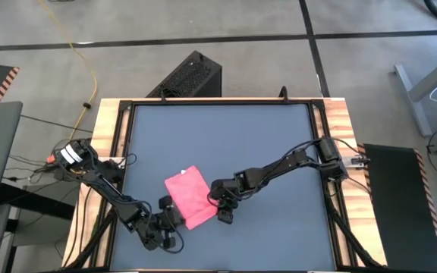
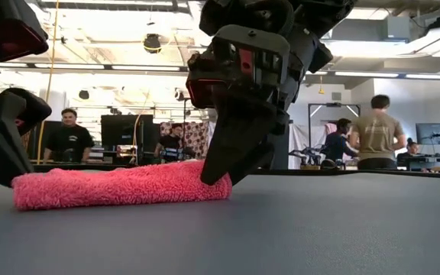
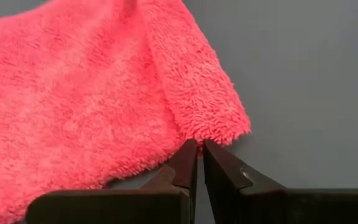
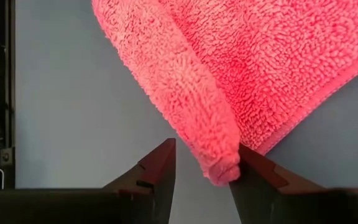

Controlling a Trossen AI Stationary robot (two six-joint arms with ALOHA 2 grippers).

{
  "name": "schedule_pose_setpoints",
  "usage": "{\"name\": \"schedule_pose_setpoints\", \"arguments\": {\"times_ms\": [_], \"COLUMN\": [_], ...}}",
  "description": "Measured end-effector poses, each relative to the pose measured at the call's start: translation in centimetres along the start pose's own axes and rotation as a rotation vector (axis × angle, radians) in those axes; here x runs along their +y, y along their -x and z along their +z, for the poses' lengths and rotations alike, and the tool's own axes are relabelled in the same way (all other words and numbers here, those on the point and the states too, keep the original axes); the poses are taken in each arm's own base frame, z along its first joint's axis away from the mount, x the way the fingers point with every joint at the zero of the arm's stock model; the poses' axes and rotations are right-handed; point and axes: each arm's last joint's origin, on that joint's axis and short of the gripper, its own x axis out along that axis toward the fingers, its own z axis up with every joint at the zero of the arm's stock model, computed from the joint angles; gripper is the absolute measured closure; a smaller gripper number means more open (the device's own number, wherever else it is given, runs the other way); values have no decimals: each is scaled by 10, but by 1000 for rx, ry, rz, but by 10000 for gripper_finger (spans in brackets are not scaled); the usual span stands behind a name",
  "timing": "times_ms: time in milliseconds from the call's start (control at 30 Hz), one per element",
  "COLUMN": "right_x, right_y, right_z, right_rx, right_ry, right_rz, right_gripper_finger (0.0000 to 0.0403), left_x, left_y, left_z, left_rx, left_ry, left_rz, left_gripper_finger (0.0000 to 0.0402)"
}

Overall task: Roll towel
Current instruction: Roll the red towel

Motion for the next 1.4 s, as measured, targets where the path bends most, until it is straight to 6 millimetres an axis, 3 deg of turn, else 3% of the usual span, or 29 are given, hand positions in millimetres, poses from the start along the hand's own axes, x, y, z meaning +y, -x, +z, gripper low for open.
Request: {"name": "schedule_pose_setpoints", "arguments": {"times_ms": [333, 600, 700, 933, 1400], "right_x": [0, 0, -1, -1, -9], "right_y": [1, 1, 1, 2, 6], "right_z": [0, 0, 1, 1, -2], "right_rx": [-3, -3, -3, 2, 57], "right_ry": [-5, -4, -7, -9, 9], "right_rz": [-16, -16, -17, -21, -64], "right_gripper_finger": [239, 239, 239, 239, 239], "left_x": [0, -13, -9, 3, 6], "left_y": [7, 22, 5, -32, -37], "left_z": [-5, 20, 23, 10, 3], "left_rx": [13, -223, -208, -91, -39], "left_ry": [-20, -68, -87, -69, -41], "left_rz": [24, 36, 15, 16, 29], "left_gripper_finger": [387, 387, 390, 401, 401]}}
